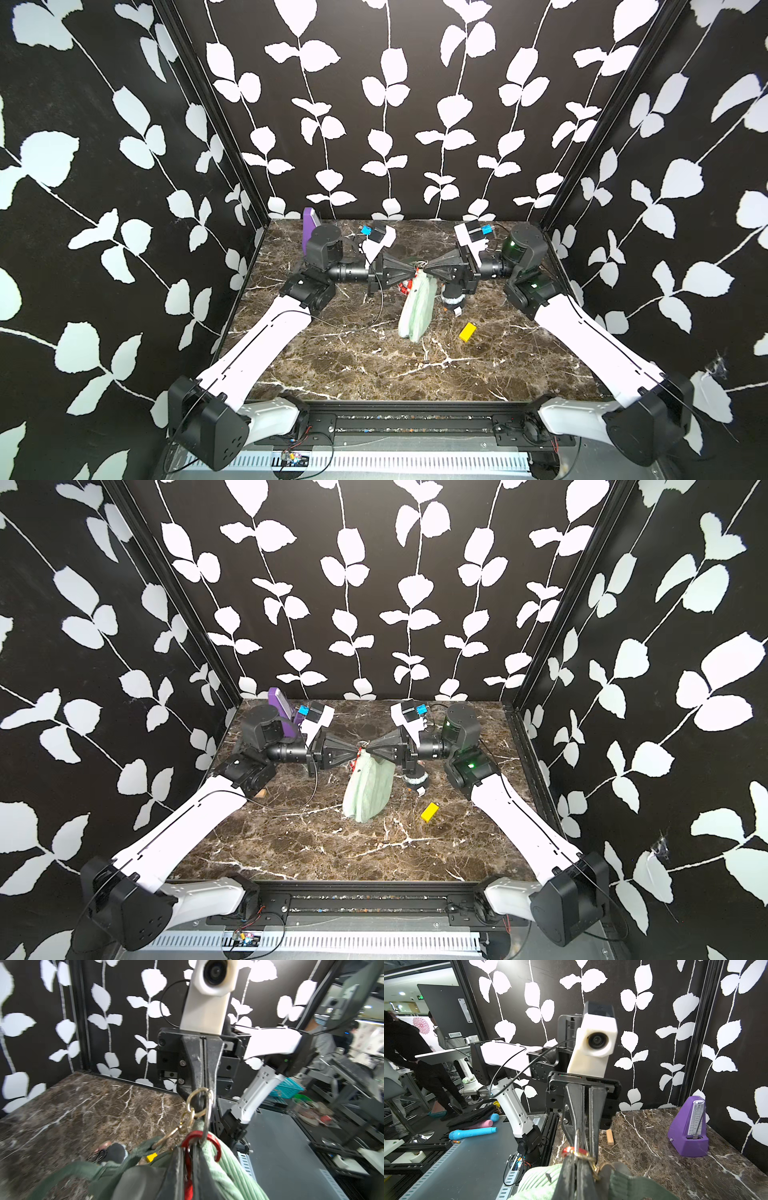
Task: Remove the decoration from the bag
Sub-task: Remove the decoration item from the bag.
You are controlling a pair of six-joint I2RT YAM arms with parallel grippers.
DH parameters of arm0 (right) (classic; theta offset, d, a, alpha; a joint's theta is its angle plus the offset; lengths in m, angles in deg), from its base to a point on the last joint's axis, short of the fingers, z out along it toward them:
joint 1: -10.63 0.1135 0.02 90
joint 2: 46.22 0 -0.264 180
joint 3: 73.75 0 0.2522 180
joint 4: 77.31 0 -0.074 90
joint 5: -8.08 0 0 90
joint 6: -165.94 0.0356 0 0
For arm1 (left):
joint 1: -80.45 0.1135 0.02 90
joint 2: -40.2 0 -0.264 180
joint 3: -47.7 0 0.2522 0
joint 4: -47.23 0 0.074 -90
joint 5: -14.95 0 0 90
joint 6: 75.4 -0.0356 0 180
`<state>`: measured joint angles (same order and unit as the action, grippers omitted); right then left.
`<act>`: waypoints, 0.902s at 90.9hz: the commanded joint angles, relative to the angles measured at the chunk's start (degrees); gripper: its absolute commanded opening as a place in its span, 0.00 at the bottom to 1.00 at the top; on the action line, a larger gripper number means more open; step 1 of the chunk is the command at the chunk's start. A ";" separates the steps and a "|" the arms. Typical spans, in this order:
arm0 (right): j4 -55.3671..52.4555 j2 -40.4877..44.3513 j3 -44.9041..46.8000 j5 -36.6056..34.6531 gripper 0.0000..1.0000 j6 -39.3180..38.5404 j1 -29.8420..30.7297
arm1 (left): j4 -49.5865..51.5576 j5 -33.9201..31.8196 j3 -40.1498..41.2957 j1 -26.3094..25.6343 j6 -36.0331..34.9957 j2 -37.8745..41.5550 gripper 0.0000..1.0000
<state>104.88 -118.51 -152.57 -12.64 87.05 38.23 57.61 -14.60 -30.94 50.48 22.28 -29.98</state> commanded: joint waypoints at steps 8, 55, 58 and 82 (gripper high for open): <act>1.96 1.66 -0.16 1.25 0.00 -0.37 -0.13 | -2.09 -9.73 0.55 -1.77 1.57 1.87 0.00; -3.05 0.91 0.41 0.73 0.00 -3.50 -0.44 | -6.26 -13.88 0.69 -2.28 6.12 3.45 0.00; -3.12 0.78 0.57 0.64 0.00 -3.53 -0.51 | -6.45 -13.92 0.58 -2.28 6.45 3.41 0.00; -4.01 1.15 1.41 -0.36 0.00 -4.07 -1.16 | -5.92 -18.61 0.58 -2.28 6.00 4.19 0.00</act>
<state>100.02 -118.51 -151.39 -12.93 83.86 37.57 52.87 -29.59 -30.29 48.27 28.90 -28.14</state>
